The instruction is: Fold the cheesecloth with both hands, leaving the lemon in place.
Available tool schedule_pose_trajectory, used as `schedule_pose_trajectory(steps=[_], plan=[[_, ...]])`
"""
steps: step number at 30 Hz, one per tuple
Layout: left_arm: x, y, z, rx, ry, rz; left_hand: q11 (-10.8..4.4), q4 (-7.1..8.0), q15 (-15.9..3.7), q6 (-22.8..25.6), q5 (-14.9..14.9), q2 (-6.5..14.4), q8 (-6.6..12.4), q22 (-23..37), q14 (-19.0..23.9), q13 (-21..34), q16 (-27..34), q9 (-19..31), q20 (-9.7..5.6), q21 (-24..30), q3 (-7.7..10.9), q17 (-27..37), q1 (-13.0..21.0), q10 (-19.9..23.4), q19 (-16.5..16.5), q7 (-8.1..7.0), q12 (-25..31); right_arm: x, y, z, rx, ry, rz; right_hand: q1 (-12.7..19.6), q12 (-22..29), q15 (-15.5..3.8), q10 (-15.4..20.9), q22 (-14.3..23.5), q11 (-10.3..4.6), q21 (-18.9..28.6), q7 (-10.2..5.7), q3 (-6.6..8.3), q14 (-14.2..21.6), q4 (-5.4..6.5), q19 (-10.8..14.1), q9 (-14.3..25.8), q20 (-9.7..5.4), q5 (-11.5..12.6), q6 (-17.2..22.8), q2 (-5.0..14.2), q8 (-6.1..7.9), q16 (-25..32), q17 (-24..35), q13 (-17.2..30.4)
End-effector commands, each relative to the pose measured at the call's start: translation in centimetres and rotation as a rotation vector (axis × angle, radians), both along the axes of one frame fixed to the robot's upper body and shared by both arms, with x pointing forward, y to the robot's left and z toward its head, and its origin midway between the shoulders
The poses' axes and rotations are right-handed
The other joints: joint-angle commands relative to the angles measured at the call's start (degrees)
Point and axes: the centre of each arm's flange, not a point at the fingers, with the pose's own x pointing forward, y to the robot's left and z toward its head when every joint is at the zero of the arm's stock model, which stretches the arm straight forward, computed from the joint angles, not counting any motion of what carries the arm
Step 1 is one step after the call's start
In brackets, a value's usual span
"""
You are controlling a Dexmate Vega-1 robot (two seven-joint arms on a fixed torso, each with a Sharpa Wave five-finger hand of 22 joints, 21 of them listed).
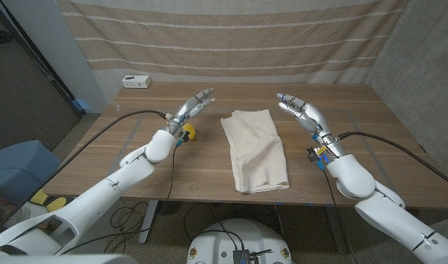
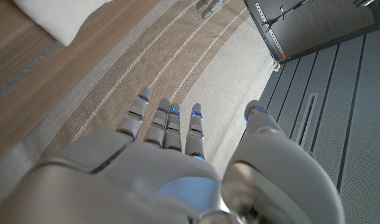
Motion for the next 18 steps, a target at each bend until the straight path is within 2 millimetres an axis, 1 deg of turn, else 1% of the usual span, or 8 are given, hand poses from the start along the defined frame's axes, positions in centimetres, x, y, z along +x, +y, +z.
schedule_pose_trajectory(steps=[1,2,3,4,6,11,15,18], plan=[[-0.8,3.1,-0.6,-0.199,0.086,-0.176,-0.25,0.81,-0.54,-1.1,0.0,0.7,-0.37,0.1,-2.0,0.0,-0.8,0.0,-1.89,0.2,0.46,-0.2,-0.8,-1.1,-0.2,0.70,-0.5,3.3,-2.7,0.8,0.150,0.033,0.025,-1.4,-0.9,0.62,-0.9,-0.1,-0.12,-0.2,-0.05,-0.75,-0.8,0.18,0.6,0.0,-2.24,-0.1,-1.4,-0.25,-0.34,-0.5,-0.5,-0.3],[-0.8,3.3,-0.7,-0.210,0.092,-0.185,-0.30,1.14,-0.48,-1.3,0.0,1.0,-0.45,0.1,-2.3,0.0,-0.9,0.0,-2.26,0.2,0.52,-0.2,-0.9,-1.2,-0.3,1.20,-0.6,3.5,-2.8,0.9,0.164,0.036,0.026,-1.5,-1.0,0.64,-1.0,-0.1,-0.03,-0.2,-0.03,-0.78,-1.0,0.18,0.6,0.0,-2.55,-0.1,-1.5,-0.26,-0.34,-0.6,-0.6,-0.3],[-0.8,3.4,-0.8,-0.217,0.099,-0.197,-0.21,1.67,-0.62,-1.6,0.0,1.4,-0.49,0.1,-2.9,-0.1,-0.9,-0.1,-3.17,0.2,0.62,-0.3,-1.1,-1.4,-0.5,1.74,-0.7,3.8,-3.0,1.0,0.170,0.040,0.028,-1.8,-1.2,0.77,-1.3,-0.1,-0.29,-0.2,-0.09,-0.83,-1.4,0.24,0.6,-0.1,-3.03,-0.1,-2.0,-0.20,-0.41,-0.9,-0.7,-0.4],[-0.8,3.6,-0.8,-0.221,0.104,-0.208,-0.25,2.04,-0.59,-1.7,0.0,1.8,-0.50,0.1,-3.5,-0.2,-1.0,-0.1,-3.22,0.2,0.72,-0.3,-1.3,-1.6,-0.5,2.19,-0.7,4.0,-3.2,1.1,0.176,0.040,0.029,-1.9,-1.3,0.73,-1.4,-0.1,-0.29,-0.3,-0.17,-0.85,-1.5,0.29,0.7,-0.1,-3.15,-0.1,-2.1,-0.15,-0.41,-1.0,-0.8,-0.5],[-0.7,3.9,-0.8,-0.225,0.109,-0.216,-0.22,2.67,-0.78,-2.0,0.1,2.2,-0.56,0.1,-4.2,-0.2,-1.1,-0.1,-3.62,0.1,0.85,-0.3,-1.5,-2.0,-0.6,2.42,-0.9,4.4,-3.5,1.3,0.206,0.041,0.042,-2.1,-1.4,0.75,-1.5,-0.1,-0.32,-0.3,-0.17,-0.88,-1.7,0.38,0.7,-0.1,-3.22,0.0,-2.1,-0.08,-0.39,-1.0,-0.9,-0.5],[-0.4,4.6,-0.7,-0.236,0.134,-0.258,-0.14,3.89,-0.95,-2.9,0.2,2.6,-0.74,0.0,-5.7,-0.4,-1.3,-0.2,-5.42,-0.2,1.16,-0.4,-1.8,-2.7,-1.4,2.84,-1.1,4.9,-4.0,1.9,0.247,0.020,0.036,-3.4,-1.3,0.70,-1.0,-0.1,-0.03,-0.4,0.04,-1.20,-1.8,1.11,0.8,-0.1,-3.41,0.0,-2.2,0.43,-0.21,-1.1,-1.1,-0.7],[-0.2,5.5,-0.9,-0.238,0.132,-0.265,-0.06,4.24,-0.93,-3.0,0.2,2.6,-0.71,0.0,-6.1,-0.4,-1.3,-0.2,-5.94,-0.2,1.27,-0.5,-1.9,-2.9,-1.6,2.92,-1.1,5.4,-4.8,2.6,0.266,0.013,-0.039,-4.7,-1.2,0.67,-0.2,-0.2,0.05,-0.5,0.38,-1.64,-1.8,1.77,0.9,-0.1,-3.48,0.0,-1.7,0.61,0.13,-1.1,-1.3,-0.8],[0.3,6.3,-1.5,-0.275,0.158,-0.252,-0.09,4.44,-1.18,-3.0,0.2,2.6,-0.68,0.0,-6.4,-0.4,-1.3,-0.3,-5.77,-0.3,1.35,-0.6,-2.0,-3.0,-1.8,2.89,-1.1,5.8,-4.9,2.9,0.328,0.003,-0.047,-5.4,-1.1,0.45,0.5,-0.2,0.25,-0.7,0.64,-1.89,-1.7,2.04,0.5,-0.1,-3.34,0.1,-1.0,0.62,0.41,-1.2,-1.6,-1.0]])
